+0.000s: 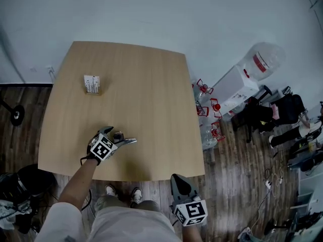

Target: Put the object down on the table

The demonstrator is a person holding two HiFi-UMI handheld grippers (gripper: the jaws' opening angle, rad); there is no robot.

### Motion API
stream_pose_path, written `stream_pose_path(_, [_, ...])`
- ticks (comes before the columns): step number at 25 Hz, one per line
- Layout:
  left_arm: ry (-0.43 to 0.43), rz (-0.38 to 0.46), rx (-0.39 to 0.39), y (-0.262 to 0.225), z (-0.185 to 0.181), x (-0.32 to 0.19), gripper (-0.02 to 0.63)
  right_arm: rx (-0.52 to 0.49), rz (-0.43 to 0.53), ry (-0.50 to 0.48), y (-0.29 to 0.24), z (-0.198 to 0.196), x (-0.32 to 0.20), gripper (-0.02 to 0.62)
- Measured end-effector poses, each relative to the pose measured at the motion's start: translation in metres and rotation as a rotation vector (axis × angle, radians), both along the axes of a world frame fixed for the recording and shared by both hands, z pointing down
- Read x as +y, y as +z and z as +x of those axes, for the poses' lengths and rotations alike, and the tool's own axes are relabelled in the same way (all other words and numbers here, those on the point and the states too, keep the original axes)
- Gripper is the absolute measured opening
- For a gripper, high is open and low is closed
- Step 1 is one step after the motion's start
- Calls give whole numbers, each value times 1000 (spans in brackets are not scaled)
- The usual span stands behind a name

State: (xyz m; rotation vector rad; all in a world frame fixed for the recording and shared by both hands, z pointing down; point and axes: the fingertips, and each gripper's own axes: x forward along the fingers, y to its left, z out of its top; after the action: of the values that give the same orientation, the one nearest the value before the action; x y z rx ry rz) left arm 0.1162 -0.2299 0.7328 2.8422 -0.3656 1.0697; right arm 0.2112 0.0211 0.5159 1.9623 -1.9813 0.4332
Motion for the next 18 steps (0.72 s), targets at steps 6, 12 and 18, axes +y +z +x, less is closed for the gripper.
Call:
stream_pose_path(6, [-141,-11,69,-31,-30,0,344,-9,33,-104,-3,-19,-25,-3])
stream_pose_path(12, [-289,11,97,-49,-72,-8,344,-21,47,-197,-3,-40,-44,-3])
stream_pose_path(18, [-396,32,153,-80,-104,-8,341,-28,82,-275,-11,-58,-66,-3])
